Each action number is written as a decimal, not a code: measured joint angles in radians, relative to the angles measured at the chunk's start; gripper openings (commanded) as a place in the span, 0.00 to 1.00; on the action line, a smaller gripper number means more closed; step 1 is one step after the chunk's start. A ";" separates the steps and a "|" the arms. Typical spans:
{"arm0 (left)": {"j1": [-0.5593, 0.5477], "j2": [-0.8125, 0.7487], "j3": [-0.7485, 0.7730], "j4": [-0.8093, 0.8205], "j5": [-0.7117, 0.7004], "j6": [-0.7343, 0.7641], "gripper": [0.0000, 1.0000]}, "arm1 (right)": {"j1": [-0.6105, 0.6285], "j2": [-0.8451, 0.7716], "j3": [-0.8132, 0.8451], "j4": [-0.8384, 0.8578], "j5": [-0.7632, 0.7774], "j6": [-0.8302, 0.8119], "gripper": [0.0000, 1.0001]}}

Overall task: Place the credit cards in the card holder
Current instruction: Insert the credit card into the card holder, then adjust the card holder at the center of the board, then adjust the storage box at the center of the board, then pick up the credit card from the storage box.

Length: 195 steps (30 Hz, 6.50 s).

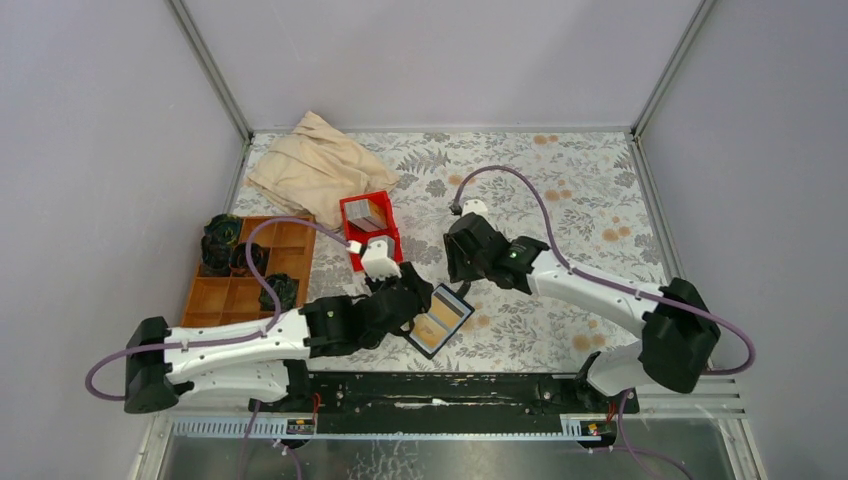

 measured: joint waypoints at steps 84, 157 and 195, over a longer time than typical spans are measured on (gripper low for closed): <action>0.241 -0.112 -0.307 -0.167 0.246 -0.343 0.77 | 0.214 0.278 0.306 -0.172 -0.068 0.074 0.51; 0.988 0.372 -0.146 0.423 0.629 0.103 0.95 | -0.182 1.131 1.416 -0.190 -0.502 0.032 0.59; 0.992 0.536 -0.103 0.587 0.819 0.130 0.84 | -0.187 1.063 1.356 -0.268 -0.468 -0.063 0.20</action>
